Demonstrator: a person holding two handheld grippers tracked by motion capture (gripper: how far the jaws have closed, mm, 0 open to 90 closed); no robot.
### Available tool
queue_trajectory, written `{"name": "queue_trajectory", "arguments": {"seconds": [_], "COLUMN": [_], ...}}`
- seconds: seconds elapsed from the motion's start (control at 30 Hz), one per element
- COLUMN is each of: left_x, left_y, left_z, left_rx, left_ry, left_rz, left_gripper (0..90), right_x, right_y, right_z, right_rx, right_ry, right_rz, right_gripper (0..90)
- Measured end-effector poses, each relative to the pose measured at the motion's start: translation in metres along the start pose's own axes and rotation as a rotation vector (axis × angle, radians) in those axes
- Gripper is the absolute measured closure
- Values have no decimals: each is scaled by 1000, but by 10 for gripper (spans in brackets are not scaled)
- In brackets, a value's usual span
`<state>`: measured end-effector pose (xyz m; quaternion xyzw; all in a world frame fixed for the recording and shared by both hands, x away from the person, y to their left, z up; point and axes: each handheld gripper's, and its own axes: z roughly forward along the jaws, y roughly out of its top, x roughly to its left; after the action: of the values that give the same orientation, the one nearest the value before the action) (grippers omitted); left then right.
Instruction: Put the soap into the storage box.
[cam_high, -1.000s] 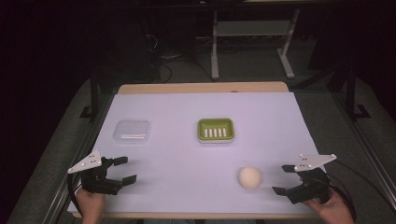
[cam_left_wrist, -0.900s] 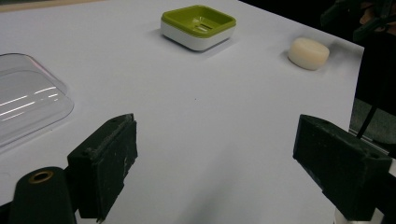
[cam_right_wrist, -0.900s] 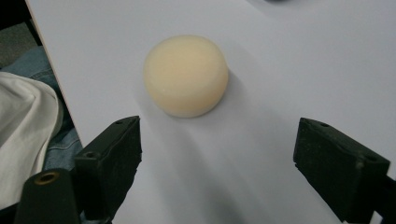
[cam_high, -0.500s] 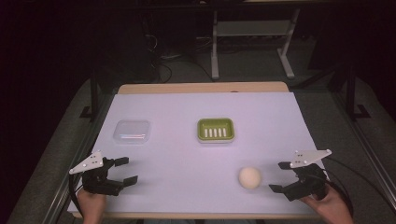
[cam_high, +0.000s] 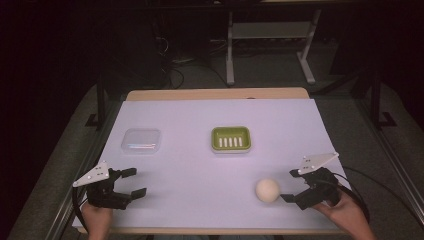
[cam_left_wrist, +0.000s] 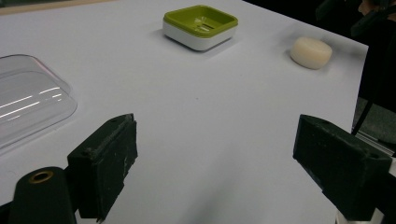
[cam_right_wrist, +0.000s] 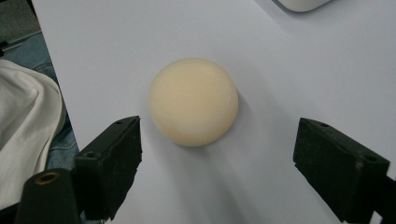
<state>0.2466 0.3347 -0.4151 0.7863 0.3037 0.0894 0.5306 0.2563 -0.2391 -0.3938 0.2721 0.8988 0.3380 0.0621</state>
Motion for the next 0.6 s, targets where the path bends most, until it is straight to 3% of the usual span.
{"name": "queue_trajectory", "arguments": {"seconds": [0.37, 0.6], "left_x": [0, 0], "left_y": [0, 0], "left_z": [-1, -1], "left_rx": [-5, -5], "left_ry": [1, 1], "left_rz": [-4, -2], "left_gripper": [131, 131], "right_x": [-2, -1], "right_y": [17, 25], "right_z": [-1, 9], "right_rx": [-9, 29], "right_ry": [19, 28], "right_rz": [-20, -24], "right_gripper": [164, 167]}}
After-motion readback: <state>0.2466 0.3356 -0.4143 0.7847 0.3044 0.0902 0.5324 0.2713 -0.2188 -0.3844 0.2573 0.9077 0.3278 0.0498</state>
